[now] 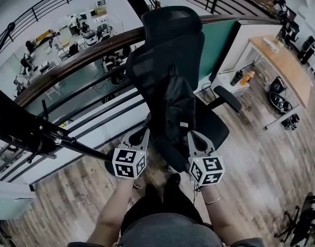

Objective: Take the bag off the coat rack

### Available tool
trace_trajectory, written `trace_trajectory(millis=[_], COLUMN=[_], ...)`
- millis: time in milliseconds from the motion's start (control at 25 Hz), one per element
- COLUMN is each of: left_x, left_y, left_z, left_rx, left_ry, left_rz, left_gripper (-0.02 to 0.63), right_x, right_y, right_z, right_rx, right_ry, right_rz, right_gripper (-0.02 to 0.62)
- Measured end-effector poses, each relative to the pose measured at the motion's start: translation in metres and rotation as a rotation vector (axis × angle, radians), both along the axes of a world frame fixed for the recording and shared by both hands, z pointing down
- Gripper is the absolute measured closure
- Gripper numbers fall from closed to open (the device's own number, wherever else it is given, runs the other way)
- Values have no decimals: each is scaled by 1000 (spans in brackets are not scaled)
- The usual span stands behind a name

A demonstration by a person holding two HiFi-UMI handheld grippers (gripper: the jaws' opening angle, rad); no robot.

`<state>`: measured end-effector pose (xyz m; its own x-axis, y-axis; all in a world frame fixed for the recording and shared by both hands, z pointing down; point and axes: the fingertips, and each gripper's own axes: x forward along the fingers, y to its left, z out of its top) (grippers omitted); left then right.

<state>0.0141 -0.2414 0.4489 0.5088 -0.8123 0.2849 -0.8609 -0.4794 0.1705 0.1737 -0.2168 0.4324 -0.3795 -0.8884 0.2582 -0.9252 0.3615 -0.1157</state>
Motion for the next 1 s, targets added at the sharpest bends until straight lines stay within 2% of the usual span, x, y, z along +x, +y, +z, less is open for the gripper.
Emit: trace_trajectory(millis=[480, 1000], left_x=[2, 9], left_y=[11, 13], left_z=[-4, -7], left_rx=[8, 11], left_ry=[-10, -4], left_rz=[7, 19], left_gripper=[574, 574], right_x=[-1, 0], right_y=[13, 21], right_z=[-2, 2], right_rx=[-8, -13], right_ry=[-22, 8], right_rz=[10, 24], right_gripper=[594, 594])
